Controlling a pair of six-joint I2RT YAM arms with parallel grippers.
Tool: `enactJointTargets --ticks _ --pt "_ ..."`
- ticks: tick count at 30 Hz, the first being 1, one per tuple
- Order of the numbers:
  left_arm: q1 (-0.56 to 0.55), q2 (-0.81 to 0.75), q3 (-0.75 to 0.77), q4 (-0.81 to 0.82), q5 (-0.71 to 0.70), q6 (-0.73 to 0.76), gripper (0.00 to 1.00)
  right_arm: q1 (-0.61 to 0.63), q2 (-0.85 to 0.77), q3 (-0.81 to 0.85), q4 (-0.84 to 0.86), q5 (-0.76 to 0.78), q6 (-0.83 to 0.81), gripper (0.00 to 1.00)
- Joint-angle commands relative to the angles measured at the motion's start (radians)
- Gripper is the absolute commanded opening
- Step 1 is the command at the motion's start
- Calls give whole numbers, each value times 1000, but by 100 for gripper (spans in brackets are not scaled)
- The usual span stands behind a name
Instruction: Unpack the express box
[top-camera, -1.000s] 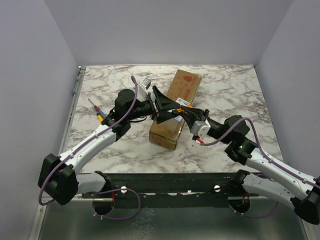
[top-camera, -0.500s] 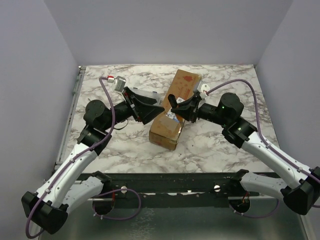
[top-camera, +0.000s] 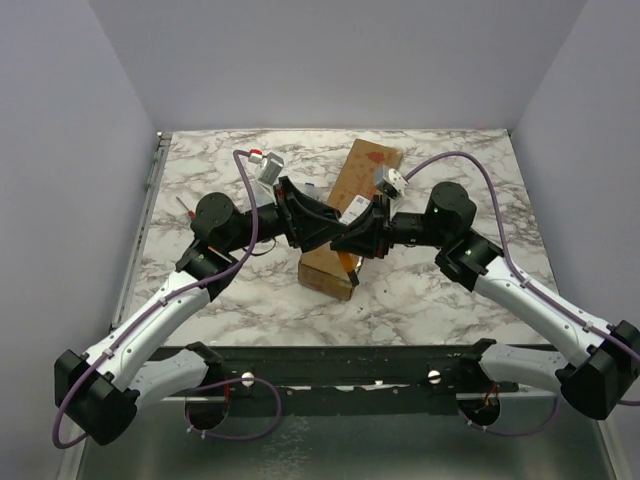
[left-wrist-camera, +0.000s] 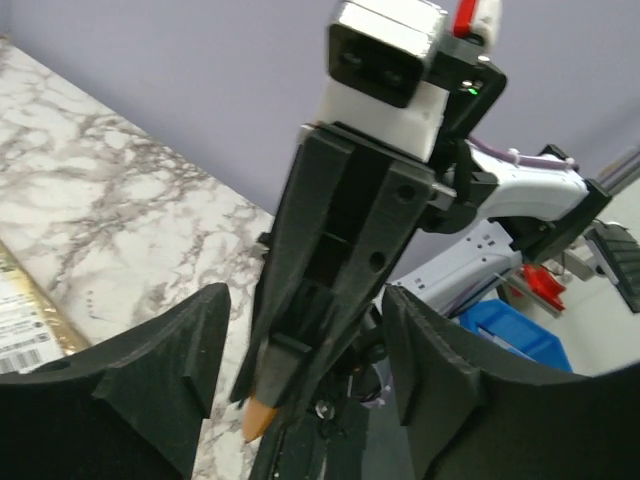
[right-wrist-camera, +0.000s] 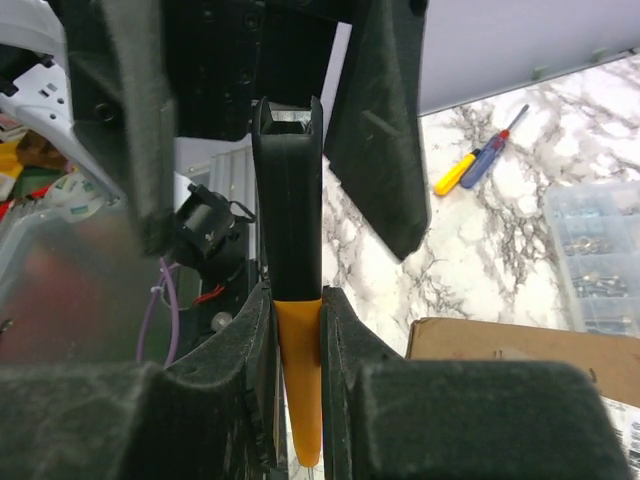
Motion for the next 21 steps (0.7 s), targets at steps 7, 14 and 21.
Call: enactJointTargets --ticks 7,14,21 --pt "-95 42 70 -66 -119 70 11 1 16 33 42 -24 39 1" --pt "-101 -27 82 -170 -476 58 0 87 -99 -74 -61 502 14 74" --pt "-110 -25 93 -237 -611 51 0 325 -84 -72 -71 979 -185 74"
